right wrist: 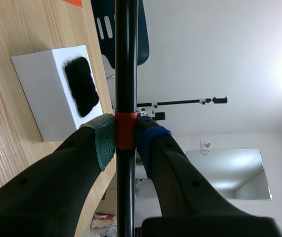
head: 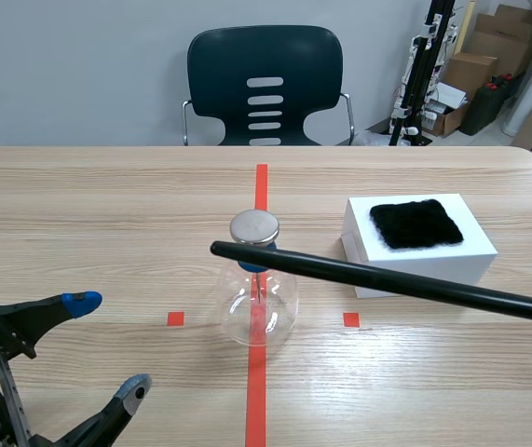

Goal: Do the electroscope experiment. pick up the black charging rod

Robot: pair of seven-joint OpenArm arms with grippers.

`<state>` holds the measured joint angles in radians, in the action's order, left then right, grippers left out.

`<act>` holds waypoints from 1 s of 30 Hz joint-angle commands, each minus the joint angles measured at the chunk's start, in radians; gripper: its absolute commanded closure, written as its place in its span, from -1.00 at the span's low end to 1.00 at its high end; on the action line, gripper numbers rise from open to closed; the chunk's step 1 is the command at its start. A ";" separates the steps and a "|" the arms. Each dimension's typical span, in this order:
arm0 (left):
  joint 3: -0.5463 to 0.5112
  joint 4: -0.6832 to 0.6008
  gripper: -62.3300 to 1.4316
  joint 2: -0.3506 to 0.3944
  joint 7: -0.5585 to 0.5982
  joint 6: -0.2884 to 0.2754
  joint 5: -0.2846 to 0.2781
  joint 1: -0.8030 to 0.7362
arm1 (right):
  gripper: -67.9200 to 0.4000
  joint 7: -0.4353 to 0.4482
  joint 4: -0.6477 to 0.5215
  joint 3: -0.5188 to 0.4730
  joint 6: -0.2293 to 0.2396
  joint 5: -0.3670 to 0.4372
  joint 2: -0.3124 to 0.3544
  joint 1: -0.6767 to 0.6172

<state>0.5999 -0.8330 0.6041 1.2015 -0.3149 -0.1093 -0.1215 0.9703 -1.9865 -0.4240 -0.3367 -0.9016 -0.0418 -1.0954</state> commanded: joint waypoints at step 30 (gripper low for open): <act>-0.006 -0.019 -1.00 0.003 0.014 -0.002 -0.006 0.005 | 0.98 0.013 -0.011 -0.008 -0.012 0.003 0.000 -0.002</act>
<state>0.5999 -0.8330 0.6041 1.2015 -0.3149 -0.1093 -0.1215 0.9718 -1.9865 -0.4240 -0.3367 -0.9154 -0.0418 -1.0950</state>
